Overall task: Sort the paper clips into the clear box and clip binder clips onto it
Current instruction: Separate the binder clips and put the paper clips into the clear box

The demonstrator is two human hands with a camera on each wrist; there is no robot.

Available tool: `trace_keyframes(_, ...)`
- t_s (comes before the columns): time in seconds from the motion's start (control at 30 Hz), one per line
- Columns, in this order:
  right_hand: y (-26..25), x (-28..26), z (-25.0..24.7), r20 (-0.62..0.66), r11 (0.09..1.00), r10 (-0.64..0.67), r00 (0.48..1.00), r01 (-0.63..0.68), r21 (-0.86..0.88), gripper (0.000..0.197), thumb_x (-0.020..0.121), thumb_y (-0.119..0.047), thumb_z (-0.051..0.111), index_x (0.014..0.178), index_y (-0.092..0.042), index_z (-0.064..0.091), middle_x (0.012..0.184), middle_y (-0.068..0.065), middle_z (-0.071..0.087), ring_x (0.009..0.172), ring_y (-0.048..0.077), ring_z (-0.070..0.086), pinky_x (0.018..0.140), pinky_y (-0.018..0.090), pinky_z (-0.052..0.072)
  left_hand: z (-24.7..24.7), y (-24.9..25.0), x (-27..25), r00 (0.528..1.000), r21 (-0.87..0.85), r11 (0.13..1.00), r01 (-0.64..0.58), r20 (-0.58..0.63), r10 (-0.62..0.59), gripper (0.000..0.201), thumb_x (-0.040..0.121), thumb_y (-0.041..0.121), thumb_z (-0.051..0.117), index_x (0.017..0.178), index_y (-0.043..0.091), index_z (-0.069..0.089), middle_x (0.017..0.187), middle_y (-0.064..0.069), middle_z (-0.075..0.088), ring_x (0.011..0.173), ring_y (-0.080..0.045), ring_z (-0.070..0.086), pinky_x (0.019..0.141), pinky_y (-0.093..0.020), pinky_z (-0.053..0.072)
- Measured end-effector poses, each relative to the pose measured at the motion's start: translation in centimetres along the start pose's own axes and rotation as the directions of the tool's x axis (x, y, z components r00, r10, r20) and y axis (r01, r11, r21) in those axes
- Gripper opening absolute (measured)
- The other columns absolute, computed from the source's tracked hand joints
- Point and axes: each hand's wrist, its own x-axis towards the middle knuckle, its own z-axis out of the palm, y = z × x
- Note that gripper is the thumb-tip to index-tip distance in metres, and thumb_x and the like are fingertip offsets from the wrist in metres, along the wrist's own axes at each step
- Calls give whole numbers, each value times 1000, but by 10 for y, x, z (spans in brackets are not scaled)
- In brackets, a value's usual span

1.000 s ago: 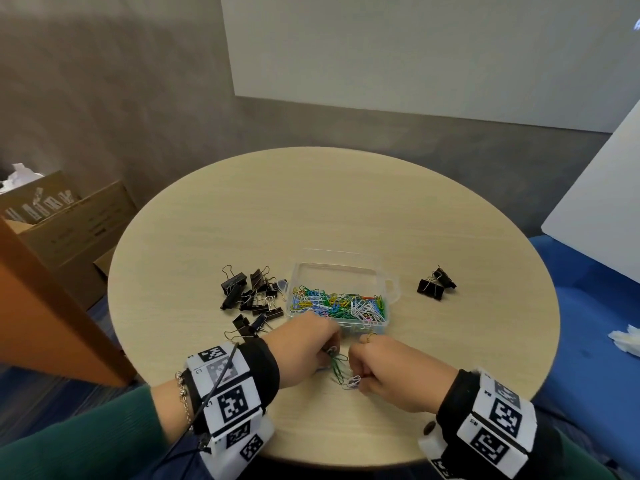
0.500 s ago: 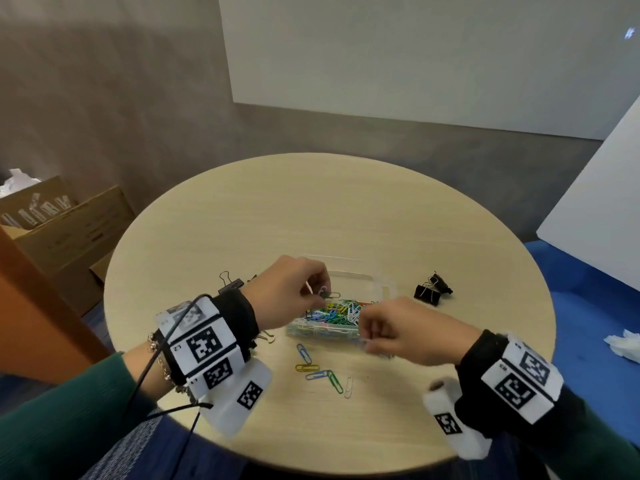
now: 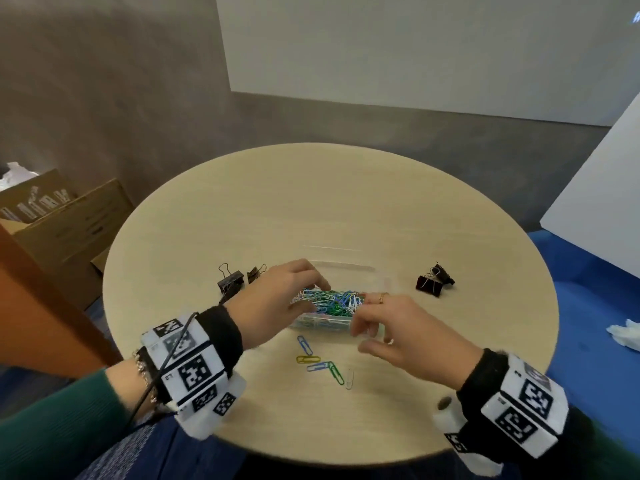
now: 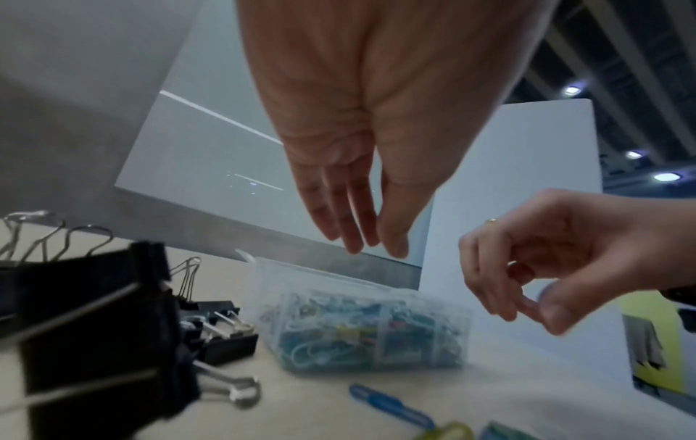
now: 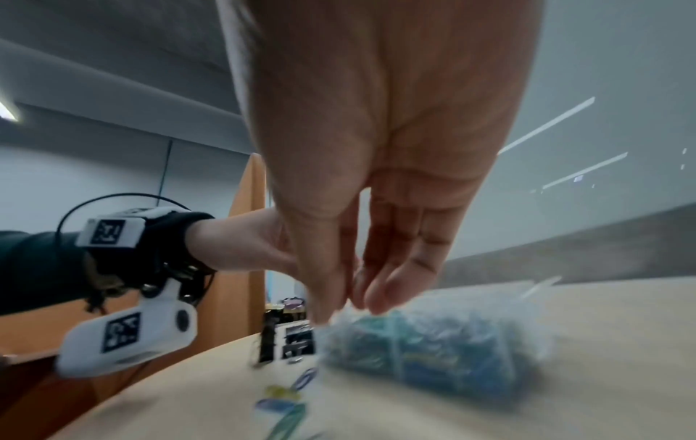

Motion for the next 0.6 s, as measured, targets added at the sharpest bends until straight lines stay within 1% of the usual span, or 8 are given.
trace_keyframes(0.07, -8, -4, 14, 140, 999, -48, 989, 49, -4, 15, 85, -26, 66, 100, -26, 63, 96, -12, 49, 86, 5, 50, 70, 15, 40, 8, 5, -10, 999, 16, 999, -45, 17, 45, 27, 89, 16, 63, 114, 24, 61, 111, 12, 55, 98, -5, 53, 84, -17, 41)
trace_keyframes(0.13, -9, -2, 26, 206, 998, -45, 978, 55, -40, 23, 85, -26, 67, 106, -25, 59, 99, -14, 43, 88, 5, 45, 70, 11, 35, 14, 9, -18, 998, 8, 999, -47, 49, 47, 24, 89, 14, 62, 111, 23, 61, 105, 12, 55, 94, -4, 53, 81, -15, 41)
trace_keyframes(0.17, -9, -1, 30, 225, 997, -29, 974, 44, -62, 25, 84, -25, 67, 107, -24, 57, 101, -13, 41, 88, 7, 43, 71, 13, 35, 16, 10, -21, 997, 0, 999, -44, 64, 44, 22, 89, 13, 62, 110, 22, 61, 102, 13, 54, 92, -3, 53, 79, -12, 39)
trace_keyframes(0.27, -8, -2, 37, 255, 995, 26, 966, -1, -99, 19, 86, -24, 64, 103, -20, 56, 108, -4, 42, 92, 16, 48, 80, 31, 44, 20, 12, -27, 994, 15, 1000, -14, 108, 13, 18, 90, 18, 63, 107, 20, 62, 102, 10, 57, 92, -3, 53, 75, -7, 34)
trace_keyframes(0.33, -8, -3, 38, 281, 994, 47, 958, -17, -111, 11, 88, -23, 61, 98, -18, 57, 108, -2, 41, 93, 21, 51, 82, 36, 46, 21, 11, -28, 992, 32, 999, 13, 125, -17, 16, 90, 23, 63, 105, 21, 62, 102, 9, 58, 92, -5, 54, 74, -8, 34)
trace_keyframes(0.43, -9, -6, 38, 315, 992, 66, 947, -28, -123, 6, 92, -22, 55, 94, -17, 54, 103, -2, 40, 89, 22, 51, 80, 35, 45, 21, 11, -28, 989, 48, 998, 47, 135, -53, 16, 89, 25, 63, 105, 21, 62, 101, 9, 57, 91, -5, 55, 73, -10, 37)
trace_keyframes(0.5, -8, -6, 35, 304, 992, 68, 950, -33, -119, 4, 93, -20, 50, 90, -19, 49, 96, -4, 38, 81, 19, 46, 74, 31, 42, 21, 10, -27, 986, 66, 996, 59, 150, -68, 18, 89, 24, 64, 106, 20, 62, 102, 9, 56, 91, -7, 56, 74, -12, 39)
trace_keyframes(0.6, -5, -6, 27, 269, 994, 112, 957, -107, -30, 12, 93, -16, 48, 83, -20, 43, 79, -7, 45, 69, 16, 43, 63, 27, 37, 22, 11, -27, 980, 69, 995, 72, 180, -83, 20, 88, 22, 65, 108, 20, 61, 106, 6, 57, 93, -9, 56, 76, -18, 45)
